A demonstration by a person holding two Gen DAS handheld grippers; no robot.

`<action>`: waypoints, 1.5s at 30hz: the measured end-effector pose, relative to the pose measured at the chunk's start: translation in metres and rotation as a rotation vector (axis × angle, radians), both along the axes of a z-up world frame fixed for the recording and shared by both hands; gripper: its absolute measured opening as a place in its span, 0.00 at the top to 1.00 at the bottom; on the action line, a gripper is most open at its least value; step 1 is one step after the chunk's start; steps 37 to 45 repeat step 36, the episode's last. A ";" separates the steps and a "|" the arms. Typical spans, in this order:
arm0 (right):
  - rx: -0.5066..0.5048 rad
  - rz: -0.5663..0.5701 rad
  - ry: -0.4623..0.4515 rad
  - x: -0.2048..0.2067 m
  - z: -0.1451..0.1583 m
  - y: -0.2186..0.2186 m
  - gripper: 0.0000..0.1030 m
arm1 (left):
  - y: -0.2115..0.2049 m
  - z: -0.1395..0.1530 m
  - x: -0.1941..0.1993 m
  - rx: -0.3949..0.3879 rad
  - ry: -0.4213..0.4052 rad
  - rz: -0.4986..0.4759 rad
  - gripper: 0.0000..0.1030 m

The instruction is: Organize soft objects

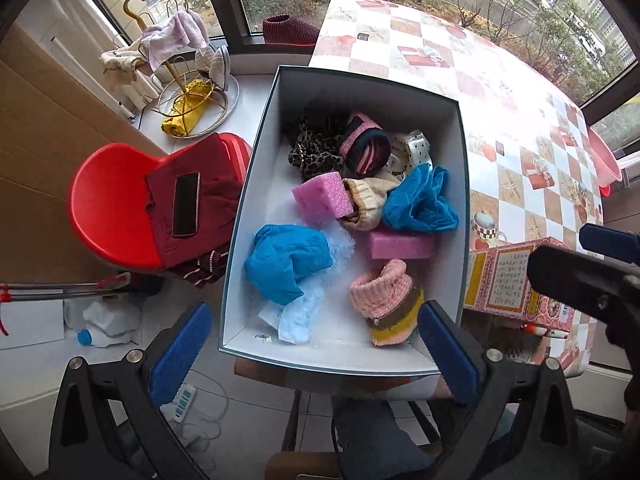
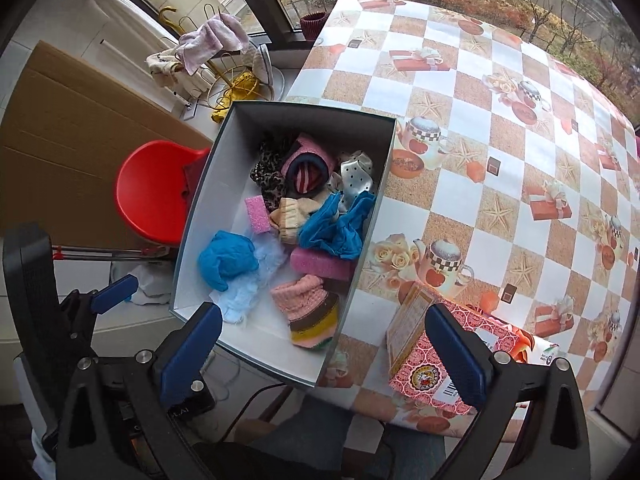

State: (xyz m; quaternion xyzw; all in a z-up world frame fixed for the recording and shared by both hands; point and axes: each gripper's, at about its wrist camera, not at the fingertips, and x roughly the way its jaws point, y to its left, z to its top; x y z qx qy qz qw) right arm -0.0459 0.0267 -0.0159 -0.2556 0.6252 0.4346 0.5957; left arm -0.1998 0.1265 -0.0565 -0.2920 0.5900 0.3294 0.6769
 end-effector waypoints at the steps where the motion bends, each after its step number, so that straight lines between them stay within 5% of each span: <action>1: -0.005 -0.001 0.002 0.000 -0.001 0.000 0.01 | -0.001 0.000 -0.001 -0.002 0.003 0.000 0.00; 31: -0.030 0.070 -0.012 -0.022 -0.005 0.009 0.01 | 0.003 -0.010 -0.026 -0.050 0.017 0.088 0.00; 36: -0.034 0.088 -0.020 -0.026 -0.008 0.012 0.01 | 0.000 -0.002 -0.031 -0.049 -0.050 0.078 0.00; 45: -0.034 0.088 -0.020 -0.026 -0.008 0.012 0.01 | 0.000 -0.002 -0.031 -0.049 -0.050 0.078 0.00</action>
